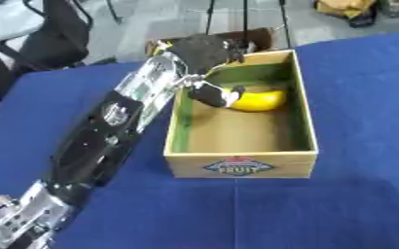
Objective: Pick up objects on the table and place them in the box.
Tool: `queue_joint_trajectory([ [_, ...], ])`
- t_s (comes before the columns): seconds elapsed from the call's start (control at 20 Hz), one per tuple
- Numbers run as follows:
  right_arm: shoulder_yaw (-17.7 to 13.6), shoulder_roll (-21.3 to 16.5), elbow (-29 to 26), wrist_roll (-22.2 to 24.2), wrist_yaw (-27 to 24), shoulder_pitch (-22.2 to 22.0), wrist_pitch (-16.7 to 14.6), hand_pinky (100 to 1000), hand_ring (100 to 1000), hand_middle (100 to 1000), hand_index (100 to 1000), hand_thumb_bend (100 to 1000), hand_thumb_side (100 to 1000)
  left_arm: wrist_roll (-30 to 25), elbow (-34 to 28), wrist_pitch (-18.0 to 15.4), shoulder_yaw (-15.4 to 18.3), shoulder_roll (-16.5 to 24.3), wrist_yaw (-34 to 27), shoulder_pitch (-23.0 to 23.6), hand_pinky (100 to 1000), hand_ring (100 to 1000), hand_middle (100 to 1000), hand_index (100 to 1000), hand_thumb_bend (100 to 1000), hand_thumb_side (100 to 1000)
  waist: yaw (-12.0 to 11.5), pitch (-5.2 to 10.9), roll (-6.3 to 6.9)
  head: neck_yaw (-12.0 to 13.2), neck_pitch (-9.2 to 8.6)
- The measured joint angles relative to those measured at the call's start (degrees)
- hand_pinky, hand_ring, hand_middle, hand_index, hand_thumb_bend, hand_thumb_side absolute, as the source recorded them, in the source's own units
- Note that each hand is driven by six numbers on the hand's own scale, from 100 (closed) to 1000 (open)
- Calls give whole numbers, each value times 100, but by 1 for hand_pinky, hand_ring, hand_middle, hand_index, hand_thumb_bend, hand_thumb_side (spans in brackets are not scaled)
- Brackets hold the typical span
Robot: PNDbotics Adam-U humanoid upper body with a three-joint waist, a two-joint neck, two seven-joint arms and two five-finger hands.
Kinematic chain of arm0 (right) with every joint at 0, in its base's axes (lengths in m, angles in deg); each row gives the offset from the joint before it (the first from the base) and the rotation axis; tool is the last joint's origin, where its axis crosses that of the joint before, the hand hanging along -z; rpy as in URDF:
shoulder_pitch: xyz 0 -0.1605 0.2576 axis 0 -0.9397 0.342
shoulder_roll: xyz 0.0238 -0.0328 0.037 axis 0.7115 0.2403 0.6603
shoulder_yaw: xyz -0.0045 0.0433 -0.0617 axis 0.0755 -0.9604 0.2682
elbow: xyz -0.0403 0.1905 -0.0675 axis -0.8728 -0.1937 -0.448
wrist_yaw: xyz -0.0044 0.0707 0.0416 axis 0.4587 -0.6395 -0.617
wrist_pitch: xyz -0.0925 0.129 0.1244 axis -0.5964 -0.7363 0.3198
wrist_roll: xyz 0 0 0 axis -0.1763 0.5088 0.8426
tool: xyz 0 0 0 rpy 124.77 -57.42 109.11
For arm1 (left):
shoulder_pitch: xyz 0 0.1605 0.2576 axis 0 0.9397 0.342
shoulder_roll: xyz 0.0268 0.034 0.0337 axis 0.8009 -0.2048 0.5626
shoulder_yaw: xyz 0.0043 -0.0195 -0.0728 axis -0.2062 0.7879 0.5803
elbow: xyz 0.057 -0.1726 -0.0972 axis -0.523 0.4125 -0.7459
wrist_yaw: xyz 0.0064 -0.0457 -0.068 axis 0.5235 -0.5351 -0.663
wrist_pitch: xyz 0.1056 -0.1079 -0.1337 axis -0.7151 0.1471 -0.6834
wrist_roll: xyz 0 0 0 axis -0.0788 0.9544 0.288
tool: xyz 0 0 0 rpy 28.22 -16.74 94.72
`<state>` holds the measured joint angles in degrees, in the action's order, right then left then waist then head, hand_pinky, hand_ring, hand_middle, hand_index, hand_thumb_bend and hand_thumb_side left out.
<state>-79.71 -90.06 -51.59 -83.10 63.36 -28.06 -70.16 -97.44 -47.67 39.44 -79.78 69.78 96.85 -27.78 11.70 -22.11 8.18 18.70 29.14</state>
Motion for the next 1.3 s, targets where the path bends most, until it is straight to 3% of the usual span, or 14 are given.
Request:
queue_joint_trajectory([
  [0.45,-8,5,3,-51,0,-54,-4,650,712,596,841,100,1000,27,-1227,370,290,426,-1270,363,423,683,698,811,119,789,-195,108,-125,-194,103],
  [0.8,-39,53,7,-108,-8,-79,-12,648,712,596,839,100,1000,745,-2380,960,558,815,-2613,953,298,593,588,741,100,809,-401,223,-304,-327,168],
  [1.05,-78,87,20,-194,-31,-100,-20,647,712,596,837,100,1000,1847,-3196,1219,761,943,-4325,1740,194,511,502,692,100,877,-587,342,-433,-445,258],
  [1.15,-96,106,22,-236,-39,-101,-21,647,712,596,836,100,1000,2288,-3474,1240,855,956,-5193,2111,201,508,494,679,100,885,-650,376,-476,-486,304],
  [1.2,-111,107,22,-255,-45,-103,-24,647,712,596,836,100,1000,2483,-3595,1227,908,970,-5610,2291,202,501,487,670,100,1000,-679,394,-495,-508,313],
  [1.25,-120,110,23,-276,-48,-104,-26,647,711,596,836,100,1000,2662,-3718,1206,962,989,-5990,2464,203,499,486,670,100,889,-709,414,-514,-530,328],
  [1.3,-136,112,23,-298,-52,-106,-30,646,711,597,835,100,1000,2821,-3836,1178,1022,990,-6332,2640,204,498,485,670,100,892,-744,431,-537,-550,351],
])
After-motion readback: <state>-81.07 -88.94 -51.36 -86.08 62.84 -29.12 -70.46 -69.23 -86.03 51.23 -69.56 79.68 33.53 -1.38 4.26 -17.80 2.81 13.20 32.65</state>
